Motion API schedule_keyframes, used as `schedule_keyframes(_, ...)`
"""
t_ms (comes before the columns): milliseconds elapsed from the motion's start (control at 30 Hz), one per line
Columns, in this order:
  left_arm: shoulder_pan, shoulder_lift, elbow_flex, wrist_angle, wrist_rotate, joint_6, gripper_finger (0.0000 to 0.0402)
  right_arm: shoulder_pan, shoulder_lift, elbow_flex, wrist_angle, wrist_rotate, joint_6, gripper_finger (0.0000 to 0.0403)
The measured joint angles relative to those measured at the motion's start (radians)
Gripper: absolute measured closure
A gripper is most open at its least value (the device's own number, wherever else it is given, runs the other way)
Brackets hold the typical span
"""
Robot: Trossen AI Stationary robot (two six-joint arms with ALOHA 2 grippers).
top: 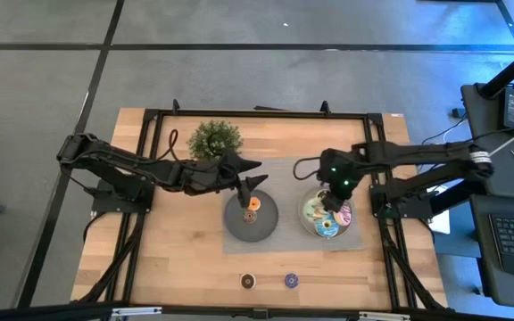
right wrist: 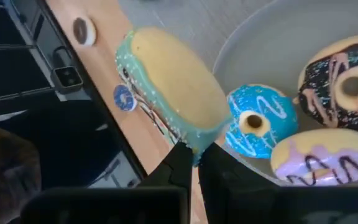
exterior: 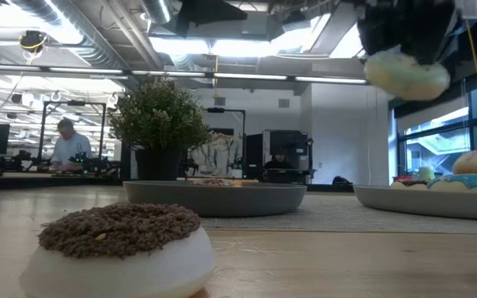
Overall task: Pick & Place donuts
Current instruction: Put the large light blue donut on the light gray plate
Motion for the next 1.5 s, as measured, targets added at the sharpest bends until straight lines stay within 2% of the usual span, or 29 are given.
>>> schedule_keyframes(133, 0.0, 0.0, 0.0, -0.008, 0.016, -0.026, 0.018, -0.056, 0.083, 0.0, -0.009, -0.029, -0.058, 0.0383)
schedule_keyframes(300, -0.008, 0.0, 0.0, -0.008, 0.015, -0.026, 0.0178, -0.117, 0.178, 0.0, -0.035, -0.14, -0.164, 0.0383)
schedule_keyframes(400, -0.015, 0.0, 0.0, -0.008, 0.015, -0.026, 0.0179, -0.14, 0.232, 0.0, -0.039, -0.16, -0.208, 0.0383)
schedule_keyframes(700, -0.021, 0.0, 0.0, -0.008, 0.015, -0.026, 0.0179, -0.185, 0.372, 0.0, -0.057, -0.158, -0.251, 0.0383)
schedule_keyframes(967, -0.023, 0.0, 0.0, -0.01, 0.015, -0.026, 0.0179, -0.187, 0.432, 0.0, -0.049, -0.063, -0.288, 0.0378)
schedule_keyframes(1267, -0.023, 0.0, 0.0, -0.012, 0.014, -0.026, 0.0179, -0.187, 0.434, 0.0, -0.049, -0.06, -0.303, 0.0346)
schedule_keyframes(1500, -0.023, 0.0, 0.0, -0.012, 0.014, -0.026, 0.0178, -0.187, 0.434, 0.0, -0.055, -0.052, -0.277, 0.0295)
